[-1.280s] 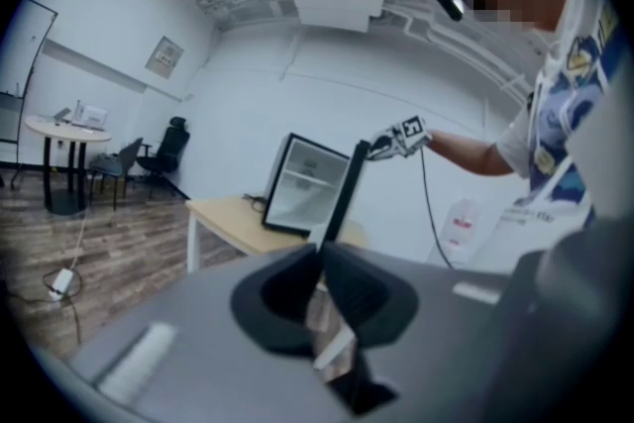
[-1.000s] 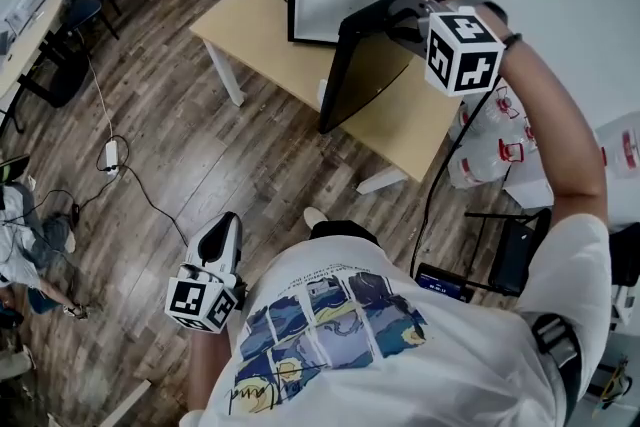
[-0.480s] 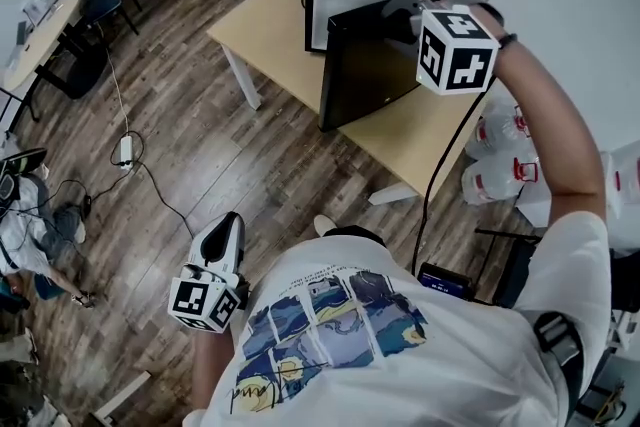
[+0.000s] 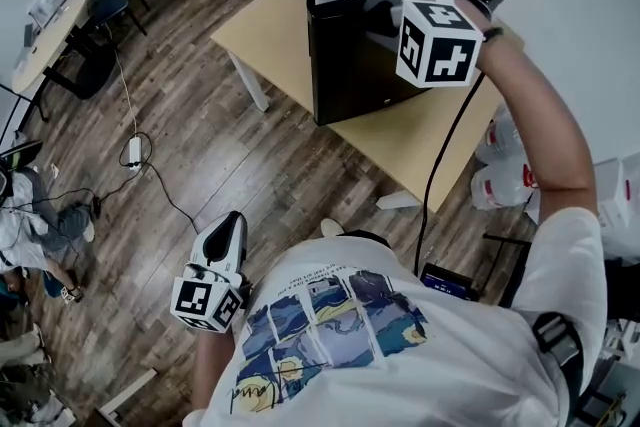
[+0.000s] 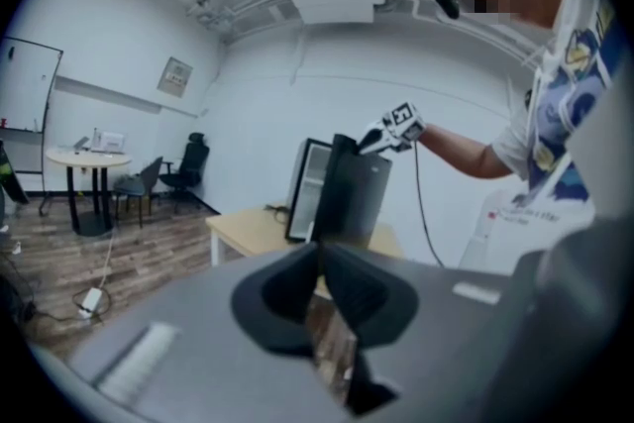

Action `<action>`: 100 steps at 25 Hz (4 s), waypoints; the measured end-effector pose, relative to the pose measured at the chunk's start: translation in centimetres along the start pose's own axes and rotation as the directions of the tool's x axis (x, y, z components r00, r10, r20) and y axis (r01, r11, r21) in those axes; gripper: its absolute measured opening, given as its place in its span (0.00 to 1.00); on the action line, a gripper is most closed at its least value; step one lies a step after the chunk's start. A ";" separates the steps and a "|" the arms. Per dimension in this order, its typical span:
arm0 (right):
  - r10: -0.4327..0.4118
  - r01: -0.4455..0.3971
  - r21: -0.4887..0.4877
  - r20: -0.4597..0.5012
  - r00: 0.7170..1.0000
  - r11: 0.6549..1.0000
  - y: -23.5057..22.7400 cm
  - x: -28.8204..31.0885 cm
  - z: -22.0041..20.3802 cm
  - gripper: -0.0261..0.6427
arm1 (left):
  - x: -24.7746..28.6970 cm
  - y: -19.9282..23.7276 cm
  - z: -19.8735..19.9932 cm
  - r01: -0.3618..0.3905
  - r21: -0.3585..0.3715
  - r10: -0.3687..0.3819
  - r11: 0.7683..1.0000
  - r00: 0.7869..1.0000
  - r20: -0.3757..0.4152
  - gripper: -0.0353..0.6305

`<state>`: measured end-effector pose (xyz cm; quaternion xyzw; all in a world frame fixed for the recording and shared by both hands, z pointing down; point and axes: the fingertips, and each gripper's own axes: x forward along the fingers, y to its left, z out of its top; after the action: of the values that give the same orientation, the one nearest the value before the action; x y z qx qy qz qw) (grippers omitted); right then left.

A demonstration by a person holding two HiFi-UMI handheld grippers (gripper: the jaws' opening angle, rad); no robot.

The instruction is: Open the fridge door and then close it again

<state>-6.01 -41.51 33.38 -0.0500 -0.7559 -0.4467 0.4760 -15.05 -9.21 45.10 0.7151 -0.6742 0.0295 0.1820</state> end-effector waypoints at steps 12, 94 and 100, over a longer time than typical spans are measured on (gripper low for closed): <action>-0.013 0.011 0.045 0.039 0.999 0.999 -3.3 2.3 -0.2 0.11 | 3.4 -0.7 1.3 -0.011 0.018 0.011 1.000 1.000 -0.007 0.10; -0.364 0.037 0.983 0.030 0.931 0.177 39.1 -3.8 14.0 0.06 | -5.8 -3.2 -5.5 0.495 0.083 -0.477 0.865 0.862 -0.171 0.10; -0.385 0.031 0.984 0.039 0.922 0.174 40.6 -5.1 16.1 0.06 | -7.2 -4.6 -6.7 0.520 0.086 -0.502 0.850 0.848 -0.171 0.10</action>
<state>6.20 -3.91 52.55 0.3025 -0.9237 0.0793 0.2213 -9.84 -0.22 48.23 0.8751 -0.4412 0.0744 0.1843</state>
